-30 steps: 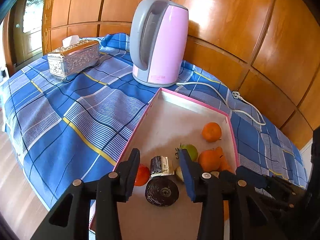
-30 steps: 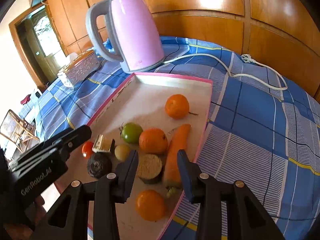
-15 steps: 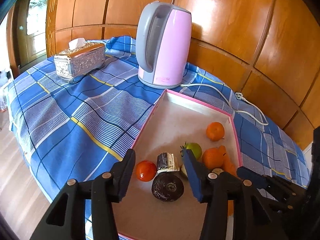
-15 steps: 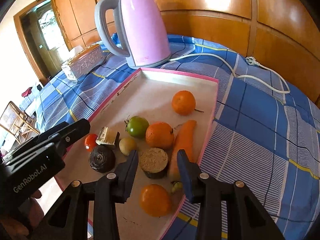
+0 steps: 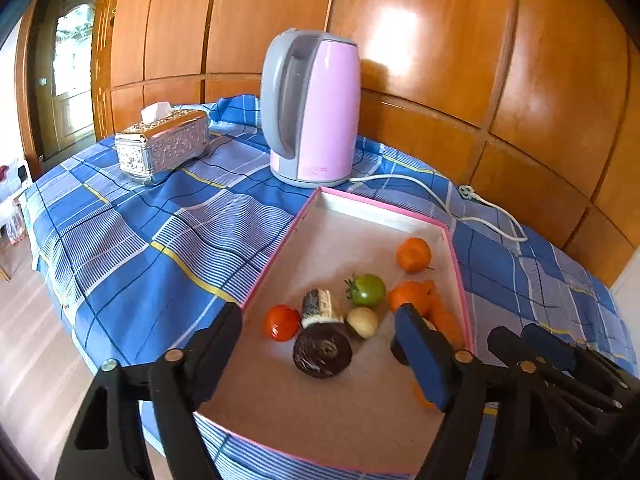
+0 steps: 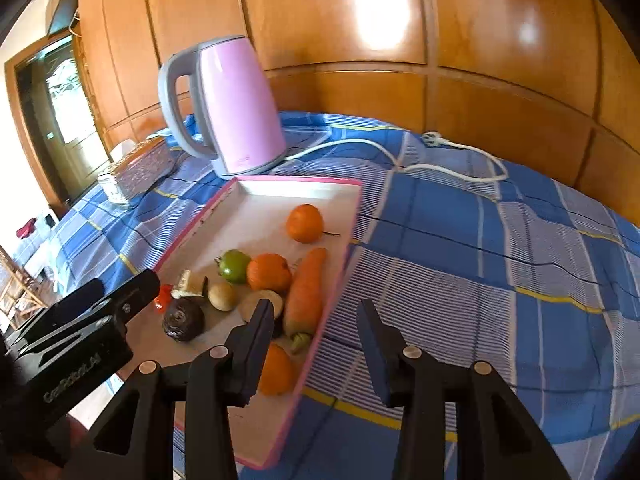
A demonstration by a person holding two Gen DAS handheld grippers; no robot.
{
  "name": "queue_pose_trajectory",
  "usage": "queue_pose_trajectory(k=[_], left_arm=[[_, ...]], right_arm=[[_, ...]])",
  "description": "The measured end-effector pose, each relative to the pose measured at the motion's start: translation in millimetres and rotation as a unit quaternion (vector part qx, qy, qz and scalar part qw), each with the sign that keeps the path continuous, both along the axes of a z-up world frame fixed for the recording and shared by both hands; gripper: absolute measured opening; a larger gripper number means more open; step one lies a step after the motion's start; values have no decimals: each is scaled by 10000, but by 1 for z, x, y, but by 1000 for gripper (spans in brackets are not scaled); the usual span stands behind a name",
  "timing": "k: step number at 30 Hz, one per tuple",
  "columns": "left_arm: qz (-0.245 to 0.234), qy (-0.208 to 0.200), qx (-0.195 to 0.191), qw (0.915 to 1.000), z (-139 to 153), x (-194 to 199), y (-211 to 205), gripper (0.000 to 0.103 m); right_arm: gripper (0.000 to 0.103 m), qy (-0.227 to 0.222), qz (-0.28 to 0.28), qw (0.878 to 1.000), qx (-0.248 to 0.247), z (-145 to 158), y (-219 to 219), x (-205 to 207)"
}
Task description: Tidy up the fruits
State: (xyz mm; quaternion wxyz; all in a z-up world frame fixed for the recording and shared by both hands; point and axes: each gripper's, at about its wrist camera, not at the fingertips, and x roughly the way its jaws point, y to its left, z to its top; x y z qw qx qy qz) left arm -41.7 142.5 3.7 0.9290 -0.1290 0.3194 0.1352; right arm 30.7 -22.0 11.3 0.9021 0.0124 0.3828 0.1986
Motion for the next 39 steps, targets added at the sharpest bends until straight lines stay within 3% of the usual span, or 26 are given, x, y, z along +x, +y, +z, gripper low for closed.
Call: queue_pose_trajectory(k=[13,39], left_arm=[[-131,-13,257,9996,-4,-15,-25,93],[-86,32,210,9997,-5,-15,-21,95]], right_arm=[[44,163,-235,9995,-145,-19,-15,-10],[44,219,-90,9994,-253,-25,-9,-18]])
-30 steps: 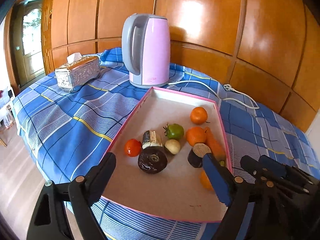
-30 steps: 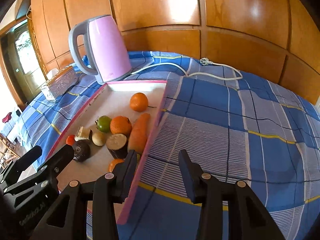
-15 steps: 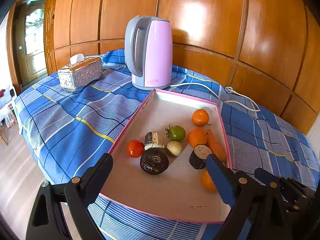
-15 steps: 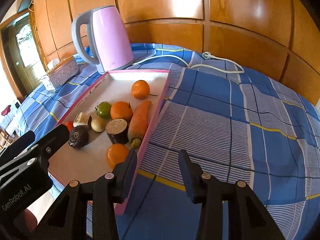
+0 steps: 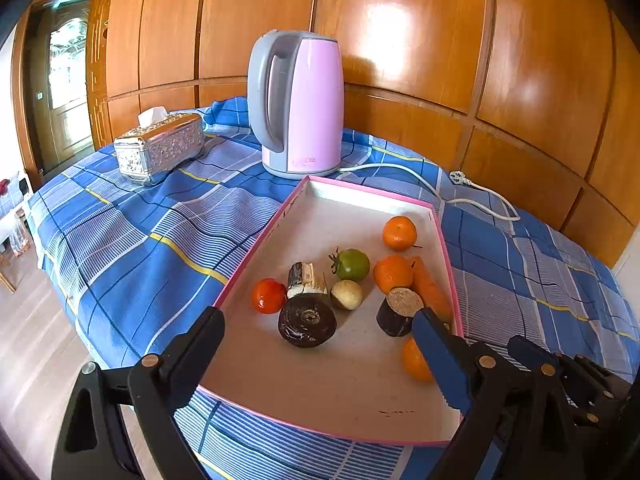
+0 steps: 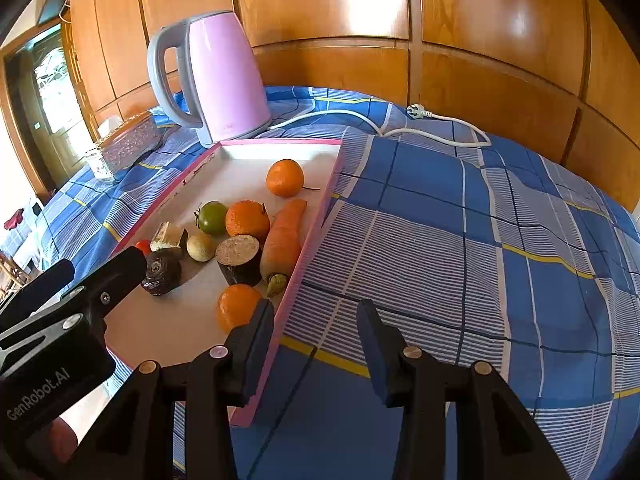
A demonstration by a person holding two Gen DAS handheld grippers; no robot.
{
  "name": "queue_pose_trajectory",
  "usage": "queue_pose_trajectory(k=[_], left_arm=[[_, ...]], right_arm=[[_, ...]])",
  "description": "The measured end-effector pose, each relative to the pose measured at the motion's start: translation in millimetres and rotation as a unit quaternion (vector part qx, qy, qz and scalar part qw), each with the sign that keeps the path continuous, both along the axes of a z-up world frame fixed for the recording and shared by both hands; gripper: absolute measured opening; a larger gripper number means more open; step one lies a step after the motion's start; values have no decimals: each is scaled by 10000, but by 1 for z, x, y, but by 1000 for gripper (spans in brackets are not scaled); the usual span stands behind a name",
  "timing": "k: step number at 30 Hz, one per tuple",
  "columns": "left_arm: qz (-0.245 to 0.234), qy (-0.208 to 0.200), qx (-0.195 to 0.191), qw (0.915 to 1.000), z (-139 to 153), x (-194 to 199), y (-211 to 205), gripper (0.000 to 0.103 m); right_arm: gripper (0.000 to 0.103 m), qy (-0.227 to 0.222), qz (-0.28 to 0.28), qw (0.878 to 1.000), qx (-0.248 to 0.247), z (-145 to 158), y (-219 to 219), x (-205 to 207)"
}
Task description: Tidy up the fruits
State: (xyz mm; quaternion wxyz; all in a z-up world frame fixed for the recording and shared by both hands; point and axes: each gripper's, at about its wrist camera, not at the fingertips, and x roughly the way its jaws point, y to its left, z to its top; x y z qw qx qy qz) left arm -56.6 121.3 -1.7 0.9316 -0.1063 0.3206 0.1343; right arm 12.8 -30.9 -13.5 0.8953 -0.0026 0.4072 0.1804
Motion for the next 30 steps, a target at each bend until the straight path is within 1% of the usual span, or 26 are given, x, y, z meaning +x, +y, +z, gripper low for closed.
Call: queue_pose_trajectory(k=[19,30], left_arm=[[-2,16,10,10000,-1,0,0,95],[2,34,-46,10000,-1,1,2,95]], right_arm=[[44,-11,22,10000,-23,1,2,0],[44,-18,39,10000,-31,1,2,0]])
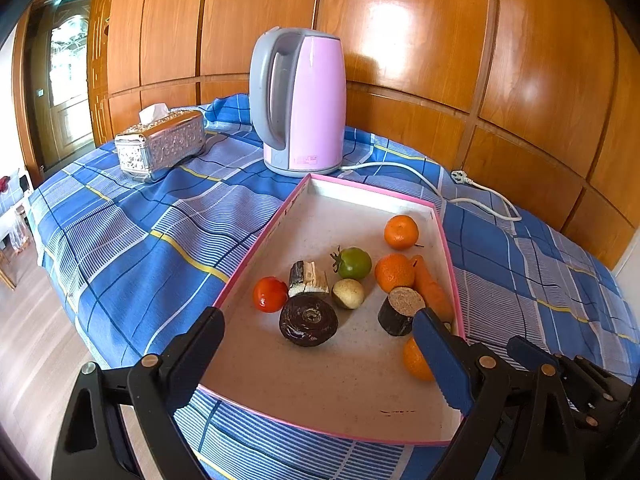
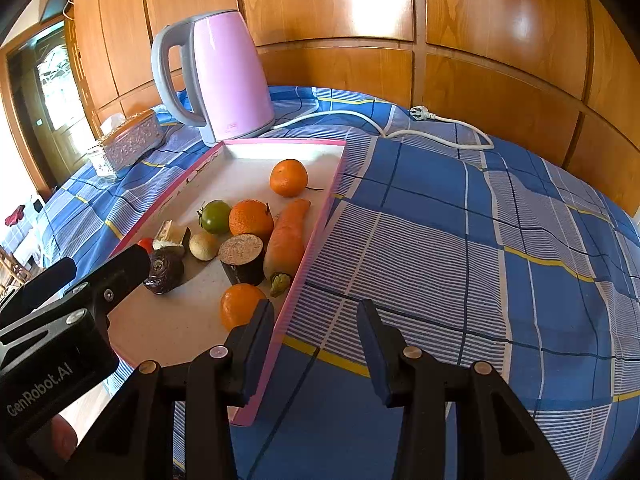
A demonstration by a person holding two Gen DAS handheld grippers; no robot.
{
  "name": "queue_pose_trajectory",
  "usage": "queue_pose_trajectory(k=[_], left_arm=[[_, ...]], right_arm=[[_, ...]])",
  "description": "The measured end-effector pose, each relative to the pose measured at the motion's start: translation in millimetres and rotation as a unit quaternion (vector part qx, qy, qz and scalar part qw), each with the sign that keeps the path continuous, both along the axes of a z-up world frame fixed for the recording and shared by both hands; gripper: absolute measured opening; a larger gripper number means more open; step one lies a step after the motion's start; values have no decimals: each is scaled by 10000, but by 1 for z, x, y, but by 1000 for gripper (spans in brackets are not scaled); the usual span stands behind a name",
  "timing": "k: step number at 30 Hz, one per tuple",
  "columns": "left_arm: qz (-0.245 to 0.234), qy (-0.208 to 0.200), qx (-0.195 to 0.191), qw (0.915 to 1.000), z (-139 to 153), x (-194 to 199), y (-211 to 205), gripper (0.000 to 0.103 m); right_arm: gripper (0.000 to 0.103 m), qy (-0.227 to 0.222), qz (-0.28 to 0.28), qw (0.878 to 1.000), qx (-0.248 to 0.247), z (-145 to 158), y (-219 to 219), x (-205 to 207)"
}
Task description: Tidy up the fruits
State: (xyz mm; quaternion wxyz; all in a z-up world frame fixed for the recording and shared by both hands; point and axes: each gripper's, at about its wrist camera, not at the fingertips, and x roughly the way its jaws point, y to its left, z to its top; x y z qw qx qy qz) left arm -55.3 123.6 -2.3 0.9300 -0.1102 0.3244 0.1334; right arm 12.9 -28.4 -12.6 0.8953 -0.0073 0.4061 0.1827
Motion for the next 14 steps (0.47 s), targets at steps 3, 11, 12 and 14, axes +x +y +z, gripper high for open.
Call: queue_pose_trajectory(k=[3,11,12,14], left_arm=[[-1,-1,-1,10000,0,0,0,95],[-83,-83,-37,9999,-1,0,-2,95],[-85,-75,-46,9999,-1,1,-1,95],[-67,-43,-49,10000,-2,2,-1,95]], right_arm=[[44,2,16,10000,-5,0,1,0],[44,59,42,10000,8,-4,0,2],[44,77,36,10000,17,-5,-1,3],[44,87,33,9999,42,-6,-2,4]])
